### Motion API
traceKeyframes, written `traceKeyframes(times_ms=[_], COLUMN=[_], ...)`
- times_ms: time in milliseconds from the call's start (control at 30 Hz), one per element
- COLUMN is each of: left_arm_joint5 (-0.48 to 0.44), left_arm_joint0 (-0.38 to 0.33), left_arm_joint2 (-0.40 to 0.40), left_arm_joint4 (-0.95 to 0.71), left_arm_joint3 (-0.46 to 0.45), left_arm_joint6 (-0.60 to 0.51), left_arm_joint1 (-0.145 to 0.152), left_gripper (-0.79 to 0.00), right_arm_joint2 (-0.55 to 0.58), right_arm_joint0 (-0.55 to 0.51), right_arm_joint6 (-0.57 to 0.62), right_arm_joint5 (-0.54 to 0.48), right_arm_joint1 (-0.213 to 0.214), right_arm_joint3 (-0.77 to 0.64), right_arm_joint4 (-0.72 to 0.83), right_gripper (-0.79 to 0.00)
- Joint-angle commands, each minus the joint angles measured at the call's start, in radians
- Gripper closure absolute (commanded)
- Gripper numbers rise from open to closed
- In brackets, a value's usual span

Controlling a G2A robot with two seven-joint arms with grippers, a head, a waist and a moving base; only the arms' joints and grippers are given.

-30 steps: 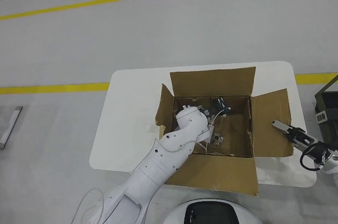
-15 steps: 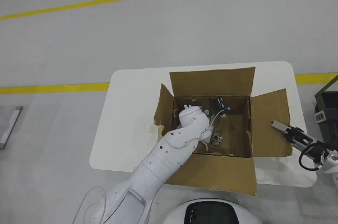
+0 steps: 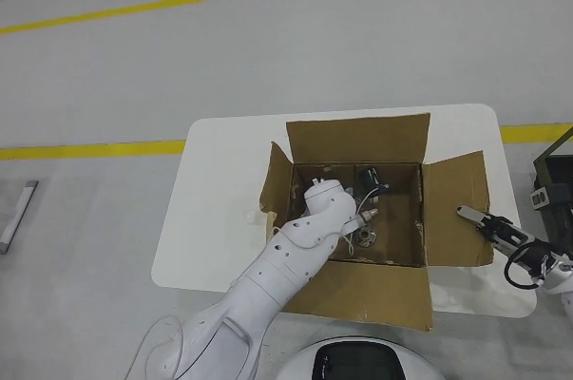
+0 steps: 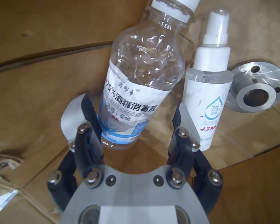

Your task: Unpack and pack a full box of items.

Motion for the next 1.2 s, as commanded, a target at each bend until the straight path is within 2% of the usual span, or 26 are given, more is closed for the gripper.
traceKeyframes(times_ms=[0,267,367,400,467,533,600,633,667,700,933,1067,1167], left_arm_joint5=[-0.002,-0.010,-0.018,-0.021,-0.029,-0.032,-0.035,-0.035,-0.036,-0.034,-0.027,-0.031,-0.031], left_arm_joint0=[-0.002,-0.011,-0.014,-0.015,-0.015,-0.017,-0.018,-0.019,-0.020,-0.021,-0.021,-0.012,0.004], left_arm_joint2=[0.001,0.005,0.007,0.009,0.010,0.010,0.010,0.010,0.010,0.009,-0.012,-0.042,-0.078], left_arm_joint4=[0.003,0.015,0.020,0.023,0.022,0.023,0.023,0.022,0.024,0.025,0.012,-0.005,-0.019], left_arm_joint3=[0.011,0.046,0.059,0.063,0.073,0.083,0.089,0.092,0.095,0.096,0.074,0.017,-0.058], left_arm_joint6=[0.003,0.011,0.010,0.009,0.008,0.008,0.008,0.007,0.006,0.006,-0.020,-0.050,-0.082], left_arm_joint1=[-0.004,-0.018,-0.023,-0.025,-0.028,-0.032,-0.035,-0.037,-0.038,-0.040,-0.044,-0.037,-0.024], left_gripper=[-0.680,-0.634,-0.585,-0.542,-0.403,-0.342,-0.154,-0.117,-0.018,0.000,0.000,0.000,0.000], right_arm_joint2=[0.000,-0.003,-0.005,-0.006,-0.007,-0.008,-0.008,-0.008,-0.009,-0.008,-0.007,-0.002,0.005], right_arm_joint0=[0.000,0.003,0.003,0.004,0.004,0.005,0.005,0.005,0.004,0.004,0.005,0.012,0.019], right_arm_joint6=[0.000,-0.003,-0.004,-0.004,-0.004,-0.004,-0.005,-0.005,-0.005,-0.005,-0.008,-0.010,-0.009], right_arm_joint5=[0.000,-0.002,-0.001,0.000,0.000,0.000,-0.001,-0.001,0.000,0.001,0.001,0.002,0.004], right_arm_joint1=[0.000,0.000,0.000,0.000,0.000,0.000,0.000,0.000,0.000,0.000,0.001,0.001,0.002], right_arm_joint3=[0.000,0.001,0.002,0.001,0.001,0.001,0.000,0.000,0.000,-0.001,-0.001,0.001,0.007], right_arm_joint4=[0.000,-0.002,-0.002,-0.002,-0.003,-0.003,-0.004,-0.004,-0.004,-0.004,-0.006,0.001,0.004], right_gripper=[-0.058,-0.055,-0.055,-0.055,-0.058,-0.052,-0.055,-0.052,-0.049,-0.049,0.000,0.000,0.000])
